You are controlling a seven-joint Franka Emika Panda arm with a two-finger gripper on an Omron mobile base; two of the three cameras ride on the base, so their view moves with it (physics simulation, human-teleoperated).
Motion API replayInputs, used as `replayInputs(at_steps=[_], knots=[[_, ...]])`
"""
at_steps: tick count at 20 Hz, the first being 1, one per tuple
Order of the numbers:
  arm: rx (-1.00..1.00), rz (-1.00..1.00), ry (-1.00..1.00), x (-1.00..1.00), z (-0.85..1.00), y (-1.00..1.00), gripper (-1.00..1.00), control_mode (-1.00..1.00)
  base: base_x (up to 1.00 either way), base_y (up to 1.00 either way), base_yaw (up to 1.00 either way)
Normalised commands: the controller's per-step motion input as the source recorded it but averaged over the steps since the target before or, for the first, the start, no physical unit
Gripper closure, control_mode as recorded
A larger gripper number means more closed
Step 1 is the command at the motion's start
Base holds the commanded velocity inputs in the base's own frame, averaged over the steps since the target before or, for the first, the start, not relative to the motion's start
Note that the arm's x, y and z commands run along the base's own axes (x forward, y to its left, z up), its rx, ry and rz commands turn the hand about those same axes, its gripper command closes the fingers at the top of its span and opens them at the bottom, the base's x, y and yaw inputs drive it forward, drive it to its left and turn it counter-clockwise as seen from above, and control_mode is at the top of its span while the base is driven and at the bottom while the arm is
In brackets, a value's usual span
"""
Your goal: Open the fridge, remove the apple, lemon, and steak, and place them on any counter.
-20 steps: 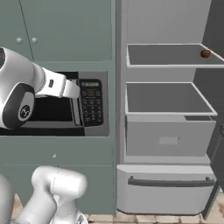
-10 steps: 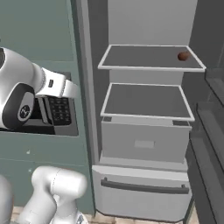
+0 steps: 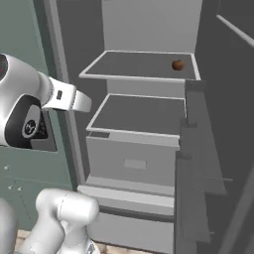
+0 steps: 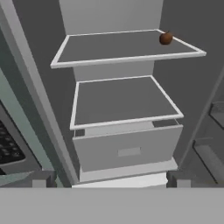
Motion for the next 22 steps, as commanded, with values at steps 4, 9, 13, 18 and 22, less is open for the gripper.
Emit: replayInputs(at_steps=[4,9,13,18,22], knots=[[0.0,0.0,0.0,0.0,0.0,0.0,-1.0,1.0,0.58,-0.26,0.0],[0.0,0.0,0.0,0.0,0.0,0.0,-1.0,1.0,0.75,-0.24,-0.01],[0.0,0.0,0.0,0.0,0.0,0.0,-1.0,1.0,0.36,-0.67,-0.09],[0.0,0.0,0.0,0.0,0.0,0.0,-1.0,1.0,0.06,-0.82,-0.12],[0.0,0.0,0.0,0.0,0.0,0.0,-1.0,1.0,0.71,-0.1,-0.08]])
